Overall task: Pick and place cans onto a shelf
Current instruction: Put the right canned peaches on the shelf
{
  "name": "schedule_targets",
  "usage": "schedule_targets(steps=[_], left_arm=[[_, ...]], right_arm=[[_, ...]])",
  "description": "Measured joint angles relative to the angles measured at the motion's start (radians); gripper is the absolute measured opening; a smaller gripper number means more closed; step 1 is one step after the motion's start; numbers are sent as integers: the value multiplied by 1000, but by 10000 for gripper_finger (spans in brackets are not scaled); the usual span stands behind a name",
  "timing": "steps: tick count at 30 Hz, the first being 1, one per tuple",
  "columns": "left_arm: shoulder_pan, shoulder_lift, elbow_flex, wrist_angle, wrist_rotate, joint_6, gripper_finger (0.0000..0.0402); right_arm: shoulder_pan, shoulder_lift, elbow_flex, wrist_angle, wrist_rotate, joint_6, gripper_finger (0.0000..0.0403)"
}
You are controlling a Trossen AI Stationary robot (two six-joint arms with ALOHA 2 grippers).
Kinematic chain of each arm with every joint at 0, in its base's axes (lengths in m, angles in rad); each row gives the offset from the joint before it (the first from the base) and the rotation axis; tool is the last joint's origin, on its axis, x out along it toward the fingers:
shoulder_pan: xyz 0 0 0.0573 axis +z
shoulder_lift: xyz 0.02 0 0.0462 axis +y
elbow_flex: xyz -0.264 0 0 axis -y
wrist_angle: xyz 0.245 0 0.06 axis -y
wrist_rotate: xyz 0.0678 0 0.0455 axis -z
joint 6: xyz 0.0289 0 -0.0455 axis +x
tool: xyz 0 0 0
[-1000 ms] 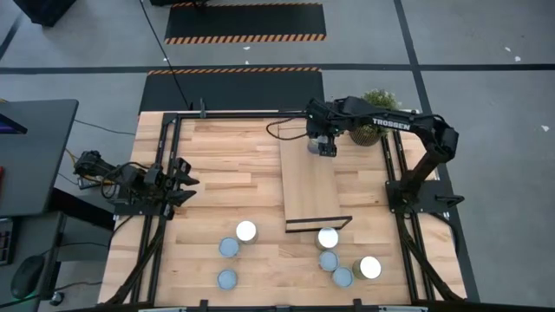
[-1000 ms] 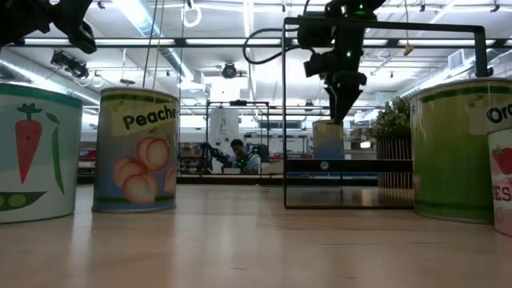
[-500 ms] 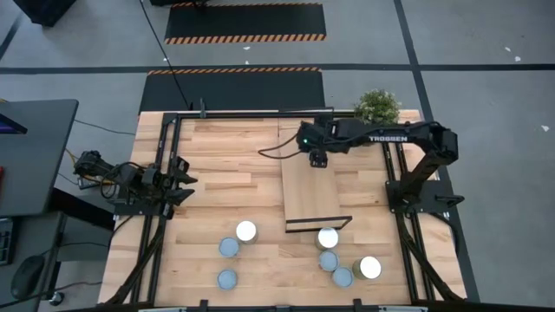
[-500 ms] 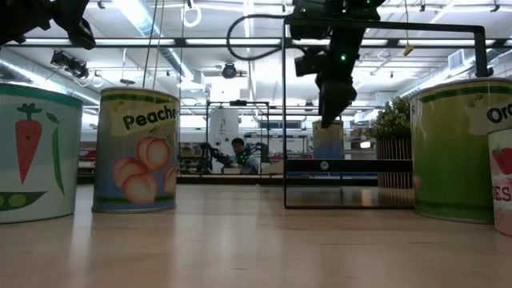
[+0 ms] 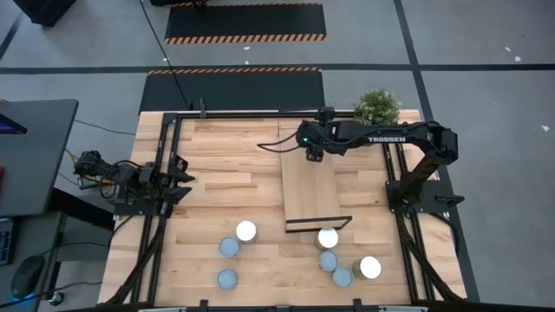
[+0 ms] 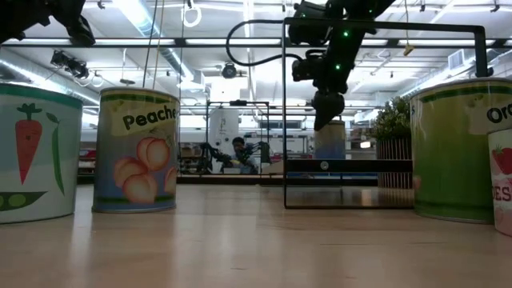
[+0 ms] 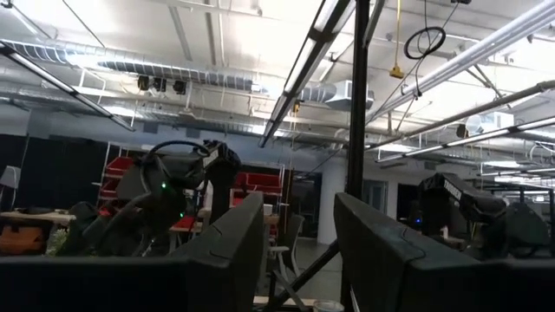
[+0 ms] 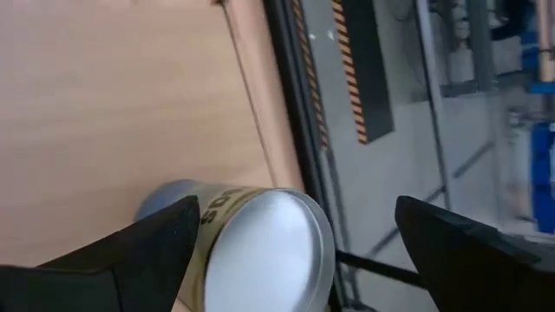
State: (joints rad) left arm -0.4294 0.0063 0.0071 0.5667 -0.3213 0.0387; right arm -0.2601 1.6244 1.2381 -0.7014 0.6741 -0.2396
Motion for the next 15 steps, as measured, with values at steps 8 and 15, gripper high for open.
schedule_targets(steps=[8,15], left_arm=[[0,0,0,-1,0,2,149],[0,0,0,-2,0,0,149]], right_arm=[[94,-16,5,-44,15,59,396],[119,-16,14,-169,59,129,396]])
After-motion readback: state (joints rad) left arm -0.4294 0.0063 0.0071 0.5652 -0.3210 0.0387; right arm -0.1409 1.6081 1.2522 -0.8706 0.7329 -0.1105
